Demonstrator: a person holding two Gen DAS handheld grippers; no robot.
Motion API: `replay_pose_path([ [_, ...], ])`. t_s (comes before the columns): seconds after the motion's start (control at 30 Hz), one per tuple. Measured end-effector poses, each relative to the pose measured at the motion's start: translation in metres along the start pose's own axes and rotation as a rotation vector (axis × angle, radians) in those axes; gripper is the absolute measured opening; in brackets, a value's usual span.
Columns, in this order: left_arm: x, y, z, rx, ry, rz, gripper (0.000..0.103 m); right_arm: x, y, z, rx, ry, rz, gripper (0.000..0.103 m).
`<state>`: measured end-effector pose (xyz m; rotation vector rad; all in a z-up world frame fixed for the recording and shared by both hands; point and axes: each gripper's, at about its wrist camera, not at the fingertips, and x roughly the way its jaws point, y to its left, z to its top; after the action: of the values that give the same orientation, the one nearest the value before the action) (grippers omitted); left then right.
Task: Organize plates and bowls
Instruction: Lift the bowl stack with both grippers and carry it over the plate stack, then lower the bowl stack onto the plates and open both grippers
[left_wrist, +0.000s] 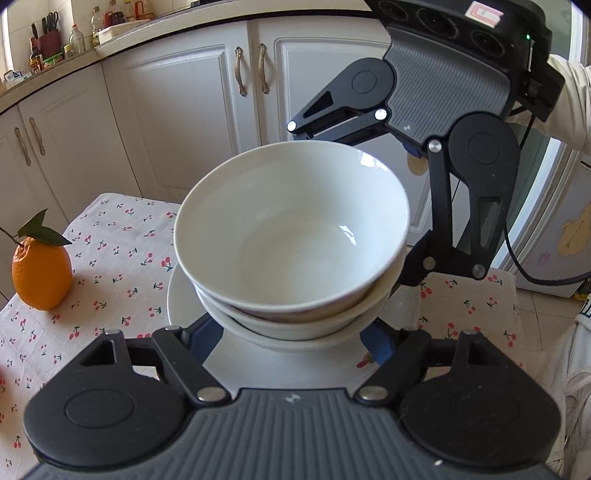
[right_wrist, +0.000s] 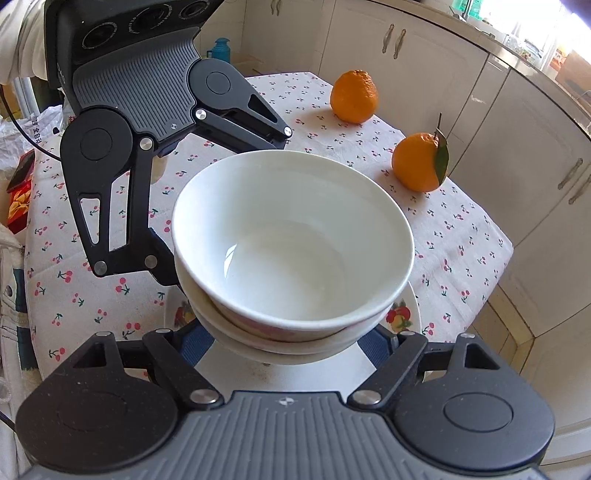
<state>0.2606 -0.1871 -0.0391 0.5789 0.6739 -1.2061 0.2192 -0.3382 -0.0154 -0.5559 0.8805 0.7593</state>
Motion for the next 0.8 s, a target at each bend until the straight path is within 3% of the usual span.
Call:
replay_pose_path([
  [0.67,0.004,0.000,0.000,-0.012,-0.013,0.009,0.080,0.006,-0.013,-0.008,0.074,0.002,0.013,0.087],
  [0.8,-0.004,-0.001,-0.001,-0.034,-0.041,0.034,0.091,0.003,-0.009,-0.007,0.089,-0.006,-0.001,0.097],
])
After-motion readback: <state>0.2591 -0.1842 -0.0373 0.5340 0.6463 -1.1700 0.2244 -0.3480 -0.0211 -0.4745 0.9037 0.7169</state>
